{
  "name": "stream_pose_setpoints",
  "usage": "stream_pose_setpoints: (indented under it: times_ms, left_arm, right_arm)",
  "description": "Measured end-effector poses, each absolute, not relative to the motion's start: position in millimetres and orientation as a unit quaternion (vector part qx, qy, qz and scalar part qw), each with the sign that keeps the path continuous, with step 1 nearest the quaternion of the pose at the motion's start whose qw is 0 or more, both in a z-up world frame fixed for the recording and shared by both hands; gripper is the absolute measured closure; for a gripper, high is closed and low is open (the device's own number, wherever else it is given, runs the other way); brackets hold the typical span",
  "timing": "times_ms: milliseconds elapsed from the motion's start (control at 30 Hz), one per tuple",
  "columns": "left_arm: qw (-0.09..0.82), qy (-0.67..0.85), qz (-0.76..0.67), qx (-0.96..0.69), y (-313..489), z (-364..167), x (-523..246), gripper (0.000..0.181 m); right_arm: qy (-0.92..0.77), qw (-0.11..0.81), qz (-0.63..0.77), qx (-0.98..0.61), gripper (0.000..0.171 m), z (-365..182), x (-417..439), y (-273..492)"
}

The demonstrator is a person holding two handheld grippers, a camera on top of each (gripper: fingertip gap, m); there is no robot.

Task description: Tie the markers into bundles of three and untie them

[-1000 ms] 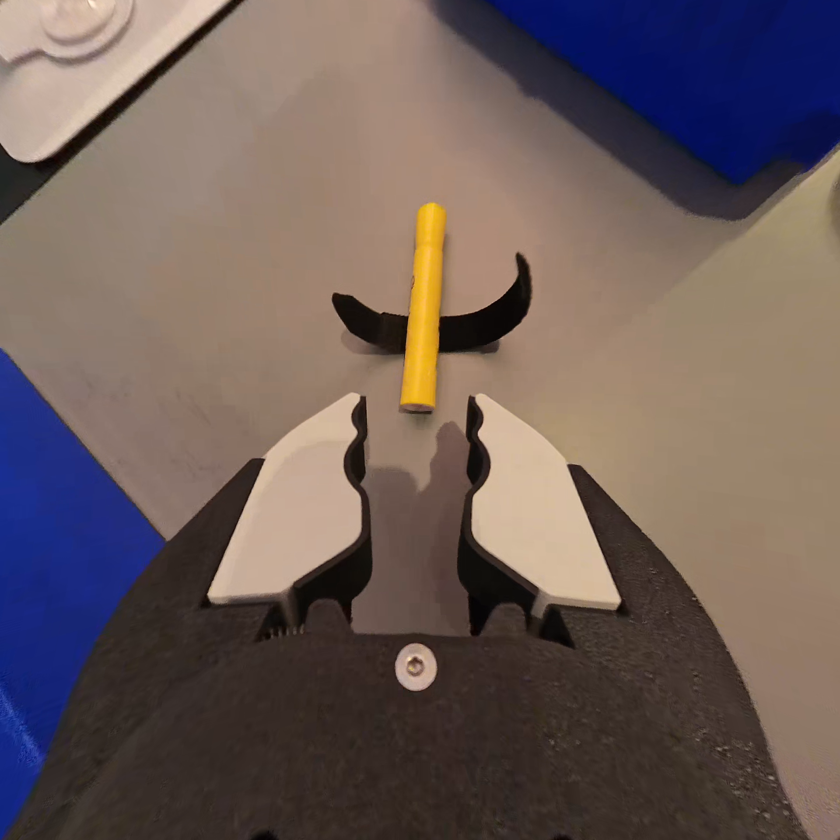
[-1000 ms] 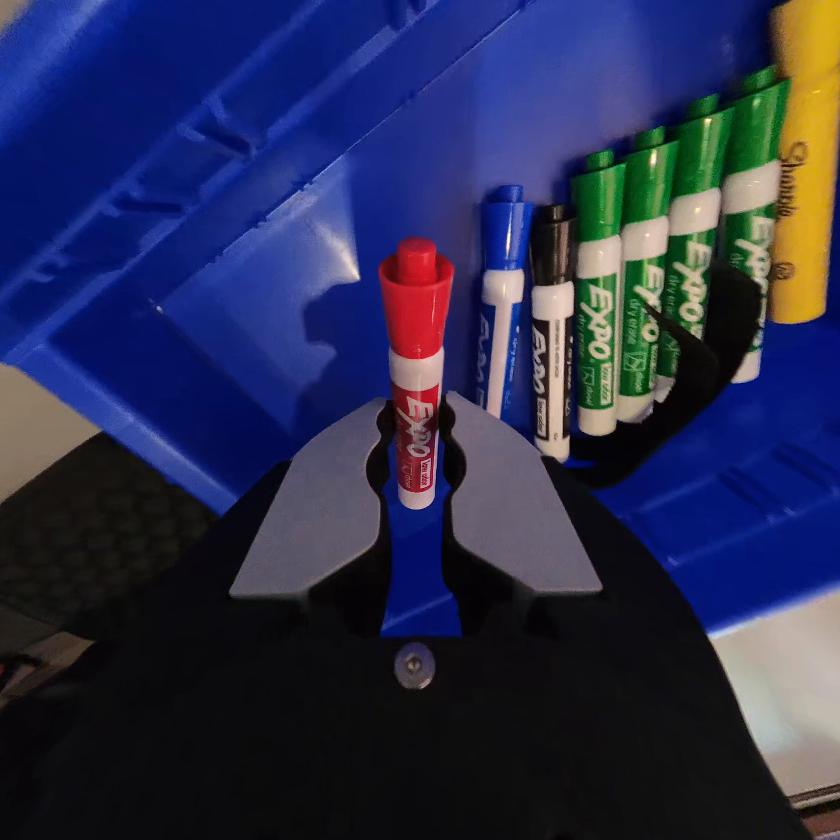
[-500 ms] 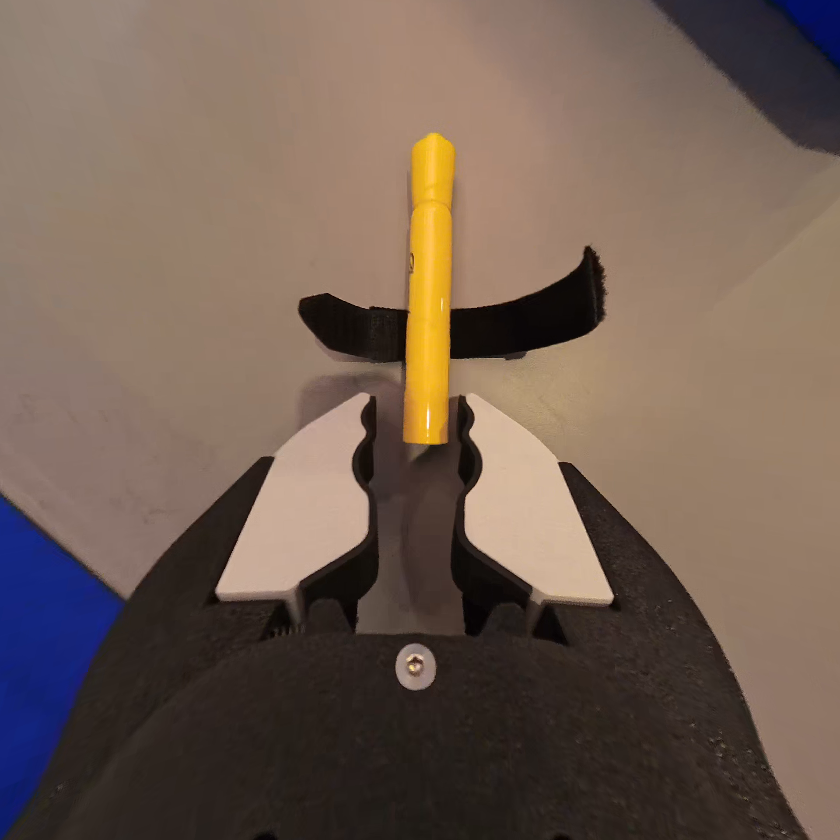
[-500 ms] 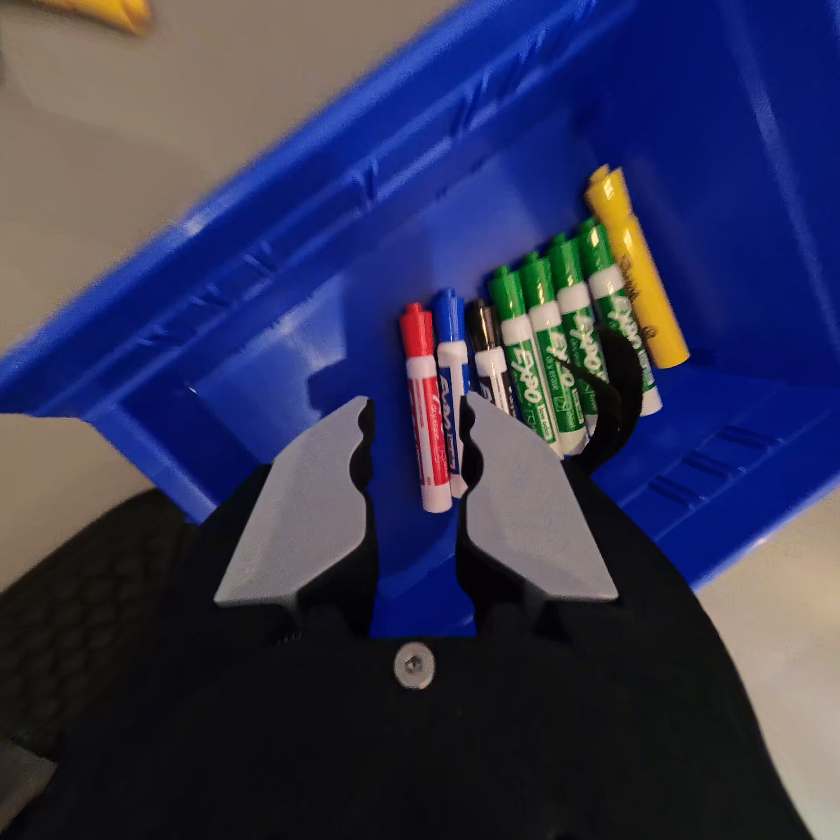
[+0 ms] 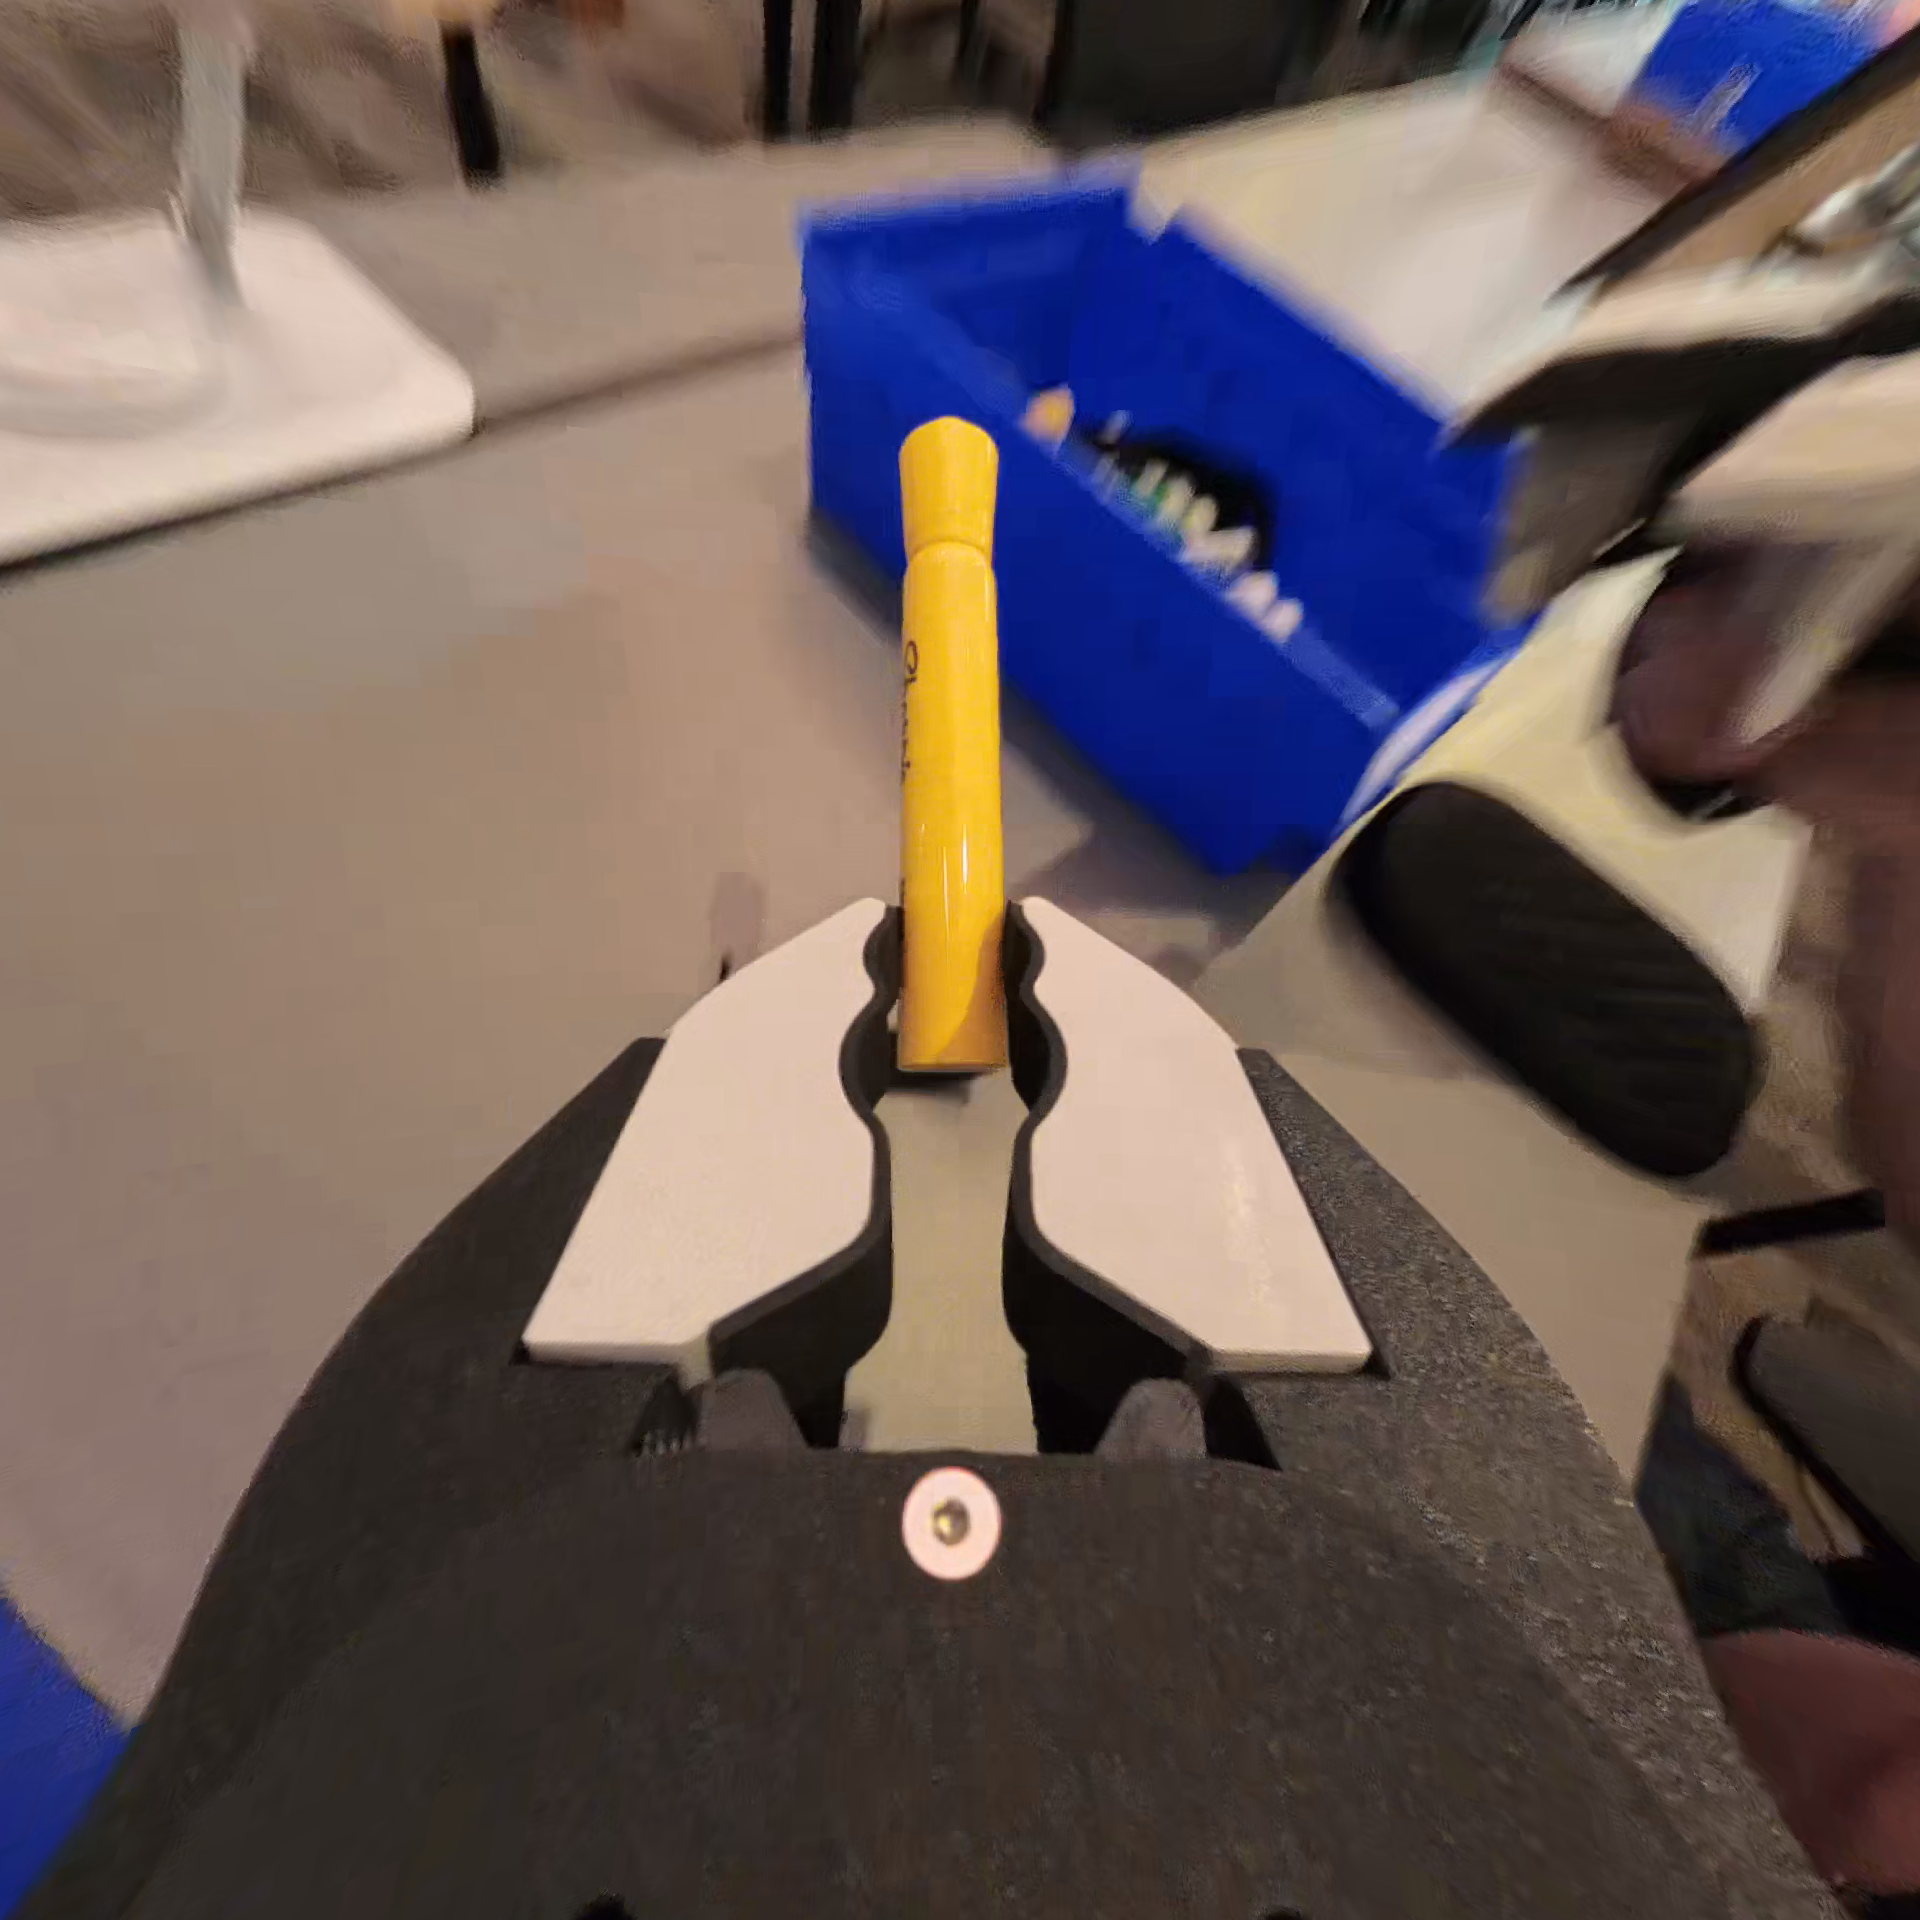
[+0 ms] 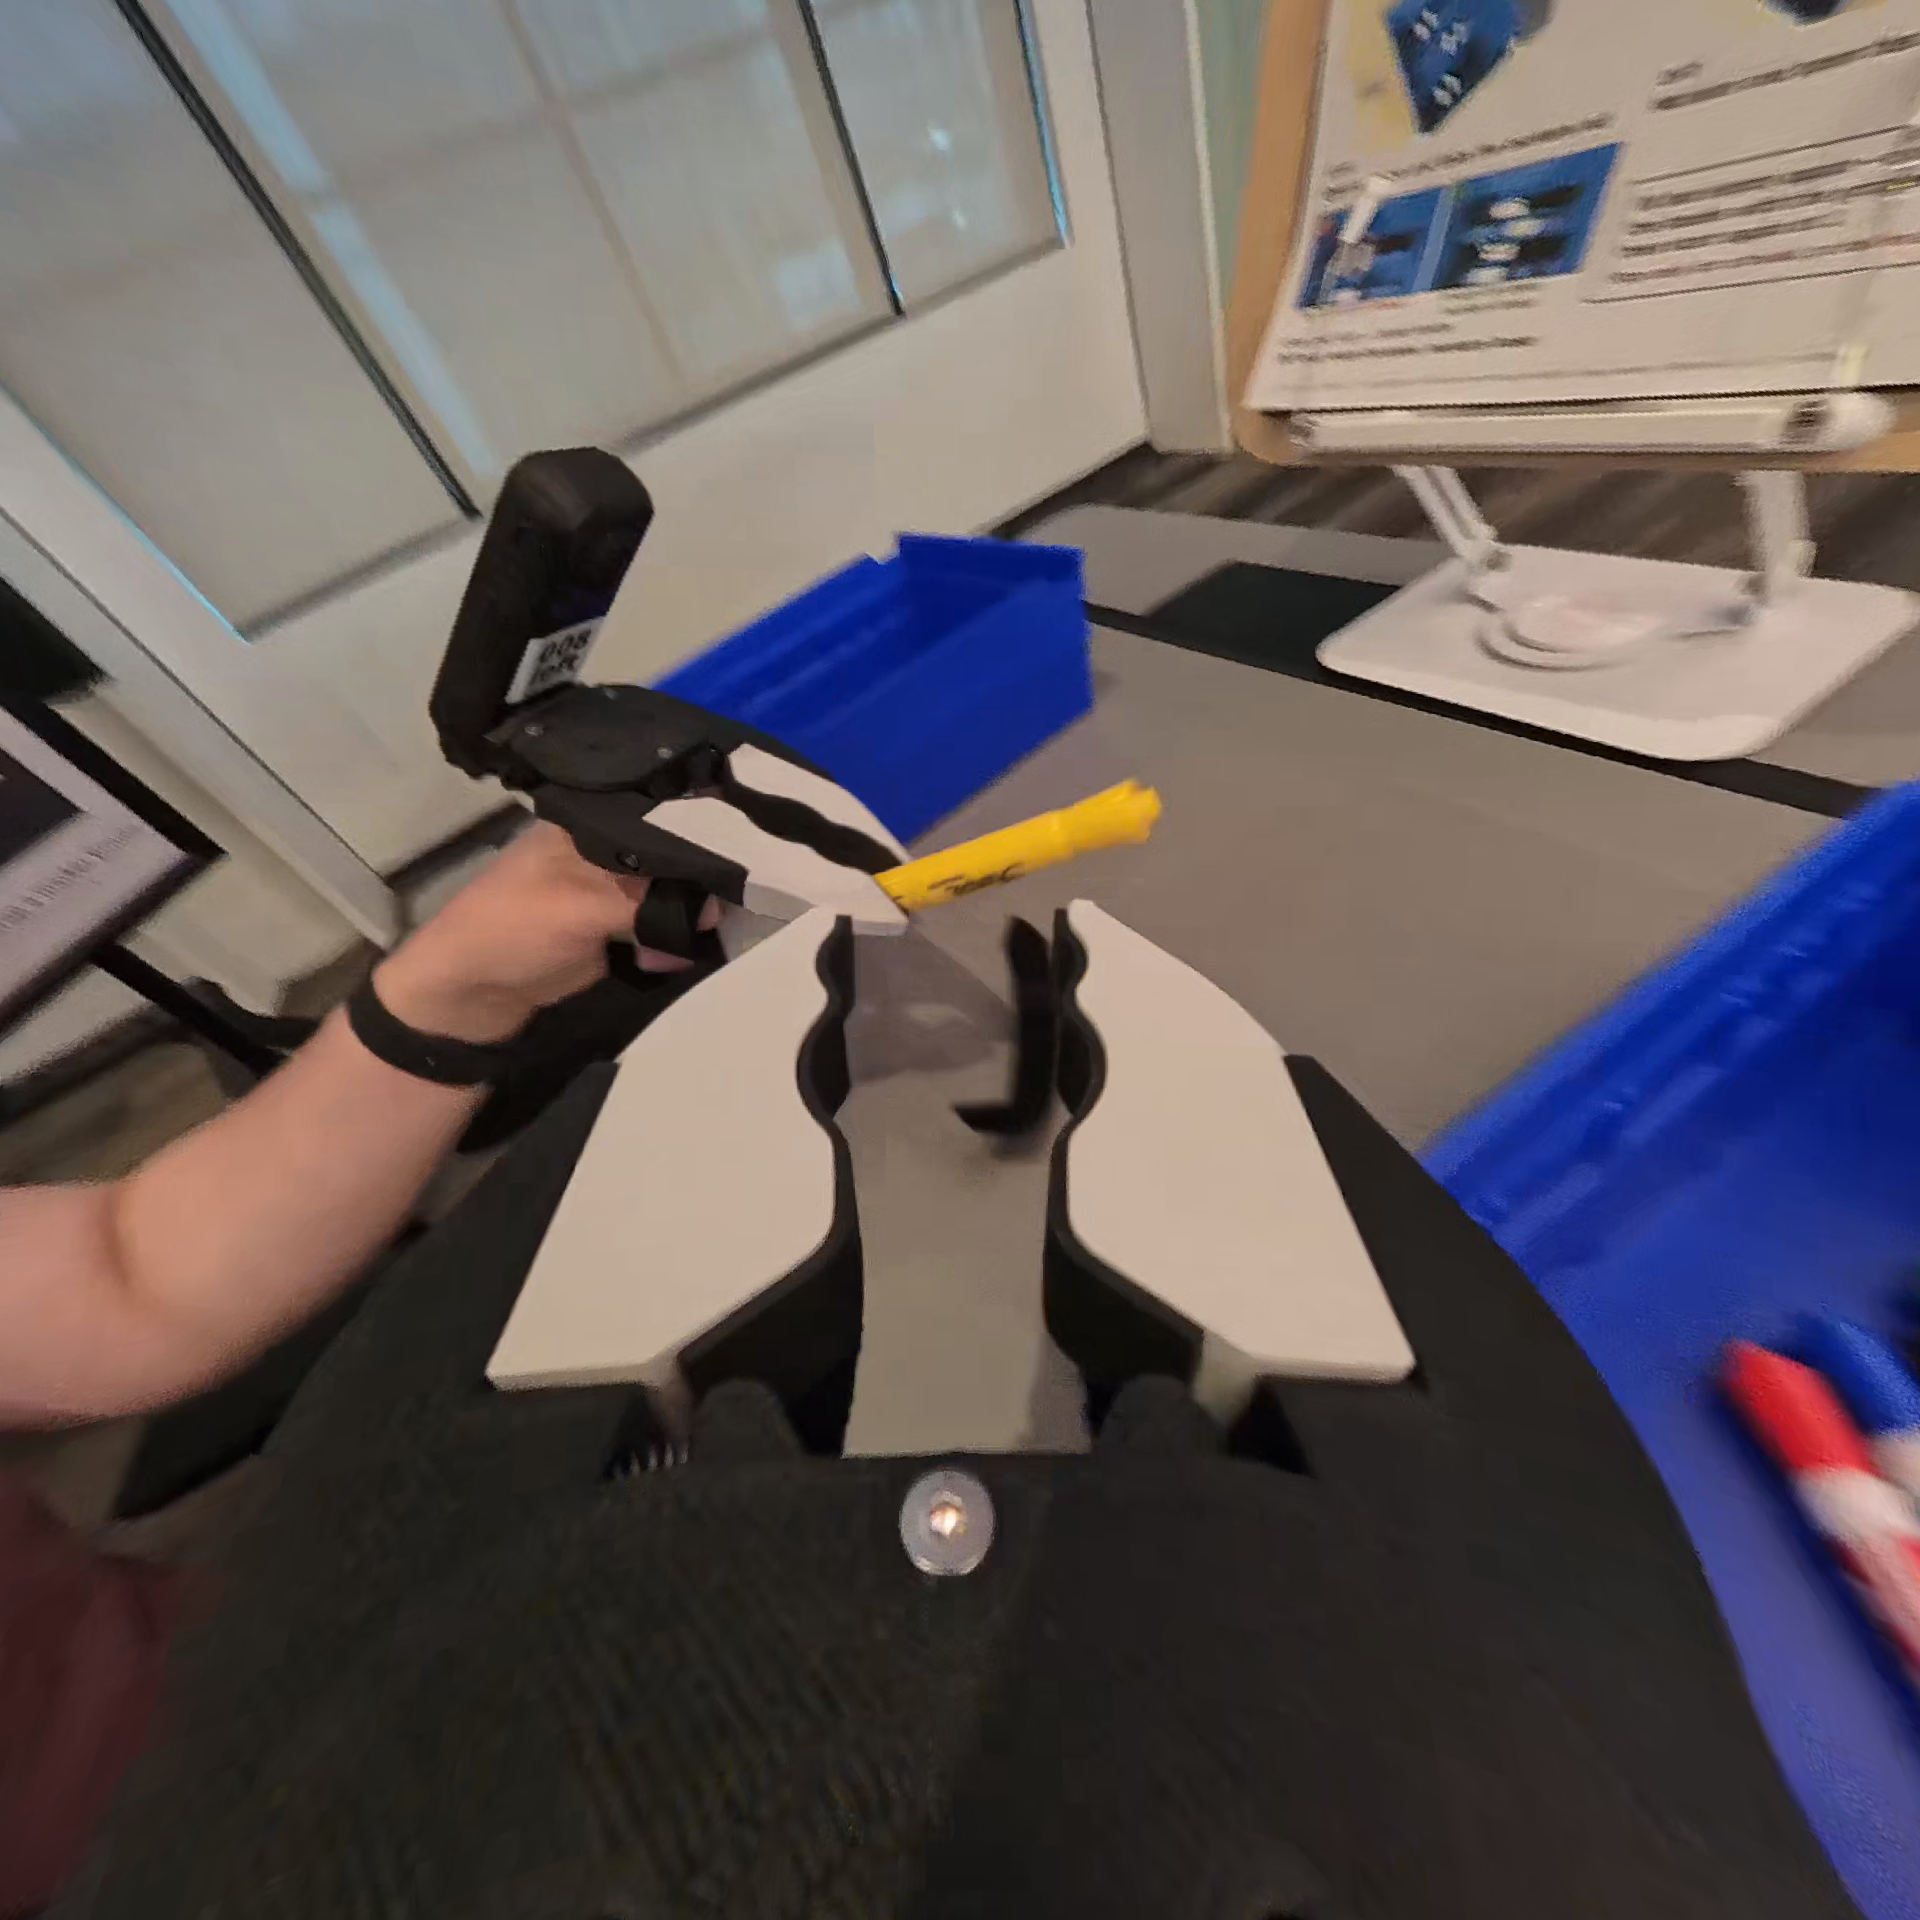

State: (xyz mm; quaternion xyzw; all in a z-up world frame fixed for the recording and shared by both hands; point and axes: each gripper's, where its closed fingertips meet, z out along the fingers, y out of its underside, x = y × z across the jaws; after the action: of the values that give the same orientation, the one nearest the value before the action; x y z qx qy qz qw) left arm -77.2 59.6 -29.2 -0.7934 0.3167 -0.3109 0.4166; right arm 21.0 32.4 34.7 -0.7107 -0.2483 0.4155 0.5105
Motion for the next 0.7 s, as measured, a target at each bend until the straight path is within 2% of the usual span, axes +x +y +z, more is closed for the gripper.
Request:
stream_pose_setpoints:
  times_ms: [100,300,400,467,567,633,700]
  left_arm:
    - [0.463,0.323,-0.368,-0.739,38.3,22.8,-66.2,0.163]
    - [0.486,0.35,-0.4,-0.694,11.2,54.5,-51.9,0.163]
    - [0.475,0.36,-0.424,-0.682,2.7,50.3,-44.4,0.163]
    - [0.461,0.366,-0.436,-0.681,-1.4,42.8,-39.9,0.163]
    - [0.465,0.355,-0.445,-0.679,-4.1,41.0,-44.3,0.139]
    - [0.468,0.363,-0.427,-0.684,-7.4,36.8,-55.8,0.139]
    - [0.471,0.367,-0.397,-0.697,-7.1,31.1,-70.9,0.139]
  right_arm:
    - [-0.194,0.505,0.521,-0.66,0.121,50.7,-12.6,29.2]
    - [-0.143,0.495,0.636,-0.575,0.119,78.1,-43.7,29.4]
    - [-0.148,0.496,0.634,-0.575,0.13,75.8,-50.2,29.3]
    - [-0.164,0.485,0.657,-0.554,0.152,80.1,-51.2,20.7]
    - [-0.194,0.49,0.6,-0.602,0.153,74.9,-34.5,24.8]
    - [-0.255,0.485,0.508,-0.664,0.152,74.8,-0.6,30.6]
    - [-0.321,0.449,0.336,-0.764,0.152,54.0,55.2,50.0]
